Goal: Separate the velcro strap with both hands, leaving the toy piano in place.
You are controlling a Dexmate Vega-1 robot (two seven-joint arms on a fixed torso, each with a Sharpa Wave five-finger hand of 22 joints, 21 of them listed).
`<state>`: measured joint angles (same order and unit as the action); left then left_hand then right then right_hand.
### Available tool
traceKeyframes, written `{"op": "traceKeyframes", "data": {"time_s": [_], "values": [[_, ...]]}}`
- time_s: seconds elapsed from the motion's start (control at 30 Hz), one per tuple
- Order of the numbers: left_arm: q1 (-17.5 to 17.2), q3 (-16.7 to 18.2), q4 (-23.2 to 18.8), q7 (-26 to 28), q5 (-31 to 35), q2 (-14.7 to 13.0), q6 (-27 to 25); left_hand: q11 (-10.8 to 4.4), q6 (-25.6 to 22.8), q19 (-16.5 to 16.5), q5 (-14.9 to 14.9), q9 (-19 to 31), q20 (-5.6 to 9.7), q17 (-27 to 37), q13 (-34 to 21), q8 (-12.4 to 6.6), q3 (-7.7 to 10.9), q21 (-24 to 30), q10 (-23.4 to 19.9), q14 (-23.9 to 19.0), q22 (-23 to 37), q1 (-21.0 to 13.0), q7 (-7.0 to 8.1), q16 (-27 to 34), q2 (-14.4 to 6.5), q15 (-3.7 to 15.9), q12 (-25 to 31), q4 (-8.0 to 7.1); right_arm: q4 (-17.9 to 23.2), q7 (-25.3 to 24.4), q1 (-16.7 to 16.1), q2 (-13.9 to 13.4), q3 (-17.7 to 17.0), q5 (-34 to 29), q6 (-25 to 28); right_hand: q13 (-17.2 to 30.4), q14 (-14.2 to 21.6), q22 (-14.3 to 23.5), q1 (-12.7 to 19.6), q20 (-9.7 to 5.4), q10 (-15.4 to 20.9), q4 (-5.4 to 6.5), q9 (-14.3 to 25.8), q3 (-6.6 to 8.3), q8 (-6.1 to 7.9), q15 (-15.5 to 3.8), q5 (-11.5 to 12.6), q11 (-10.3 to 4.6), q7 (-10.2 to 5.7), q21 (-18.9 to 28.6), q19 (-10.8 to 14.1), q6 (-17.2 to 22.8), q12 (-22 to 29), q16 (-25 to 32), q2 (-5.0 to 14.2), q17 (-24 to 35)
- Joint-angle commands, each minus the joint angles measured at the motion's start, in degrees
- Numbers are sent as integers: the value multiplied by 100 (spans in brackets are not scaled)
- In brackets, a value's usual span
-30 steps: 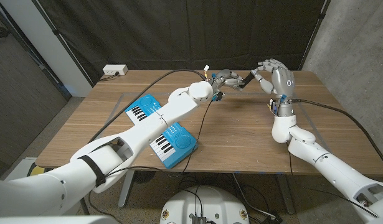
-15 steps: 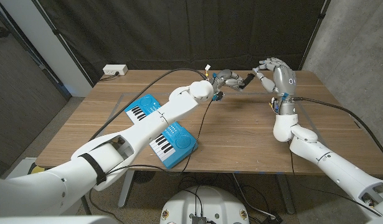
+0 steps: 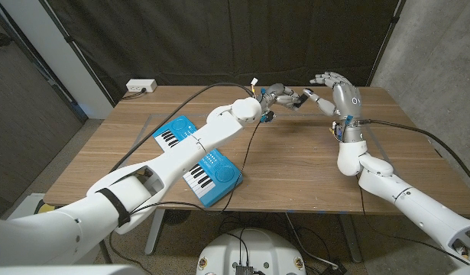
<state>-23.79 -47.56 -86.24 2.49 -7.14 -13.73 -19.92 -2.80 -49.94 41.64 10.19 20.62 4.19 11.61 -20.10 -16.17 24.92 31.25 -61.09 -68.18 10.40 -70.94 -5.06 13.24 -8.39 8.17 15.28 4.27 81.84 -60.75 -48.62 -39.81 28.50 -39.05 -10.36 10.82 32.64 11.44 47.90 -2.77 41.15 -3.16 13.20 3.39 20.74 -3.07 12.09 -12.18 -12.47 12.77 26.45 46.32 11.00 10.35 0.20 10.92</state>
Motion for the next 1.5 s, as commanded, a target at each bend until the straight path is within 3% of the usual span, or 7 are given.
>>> {"op": "traceKeyframes", "data": {"time_s": [0.03, 0.63, 0.77, 0.9, 1.5], "values": [[-54, 37, -94, -43, -12, -42, 141, -49, -114, -11, 23, 20, 68, 14, -42, -46, 52, 23, -48, -3, 13, 1, -280, 43, 21, 11, 35, 3, 151, 98, -88, -15, 44, -65, 279, 11, -31, 10, 126, -292, -106, -62, 29, 50, -21, -537, 65, 10, -28, -21, -2, -53, 5, 0, 27, 5], [-185, 95, -304, -95, -72, -174, 107, -65, -97, -27, 20, 63, 57, 24, -128, -48, 69, 30, -23, 26, 18, 18, -256, 39, 16, 9, 40, -3, -12, -54, 9, 33, 58, -8, 297, 16, 322, 6, 260, -429, 146, -119, 5, 120, -1, -770, 107, 46, 8, 77, 273, 178, 157, 120, 159, -7], [-223, 136, -322, -114, -130, -185, 173, -58, -97, -28, 19, 72, 56, 26, -144, -50, 73, 33, -22, 32, 18, 21, -254, 39, 16, 12, 42, -4, -92, -130, 32, 29, 70, 11, 203, 7, 616, 3, 315, -582, 455, -152, -29, 143, 63, -887, 83, 56, -17, 124, 442, 520, 256, 147, 219, -34], [-235, 153, -345, -115, -142, -207, 195, -63, -103, -28, 18, 80, 55, 28, -162, -54, 75, 36, -18, 32, 19, 28, -252, 41, 17, 13, 43, -6, -118, -181, 35, 11, 69, 11, 165, 1, 740, 2, 395, -648, 566, -188, -43, 190, 64, -915, 75, 54, -8, 144, 518, 597, 276, 151, 286, -41], [-195, 183, -267, -177, -183, -205, 365, -78, -84, -38, 16, 110, 45, 34, -221, -50, 89, 46, -21, 48, 22, 41, -251, 42, 19, 10, 48, -8, -274, -245, 154, 80, 157, -40, 167, -6, 788, 3, 520, -666, 626, -253, -52, 253, 50, -930, 64, 42, -10, 138, 531, 639, 271, 118, 348, -51]]}}
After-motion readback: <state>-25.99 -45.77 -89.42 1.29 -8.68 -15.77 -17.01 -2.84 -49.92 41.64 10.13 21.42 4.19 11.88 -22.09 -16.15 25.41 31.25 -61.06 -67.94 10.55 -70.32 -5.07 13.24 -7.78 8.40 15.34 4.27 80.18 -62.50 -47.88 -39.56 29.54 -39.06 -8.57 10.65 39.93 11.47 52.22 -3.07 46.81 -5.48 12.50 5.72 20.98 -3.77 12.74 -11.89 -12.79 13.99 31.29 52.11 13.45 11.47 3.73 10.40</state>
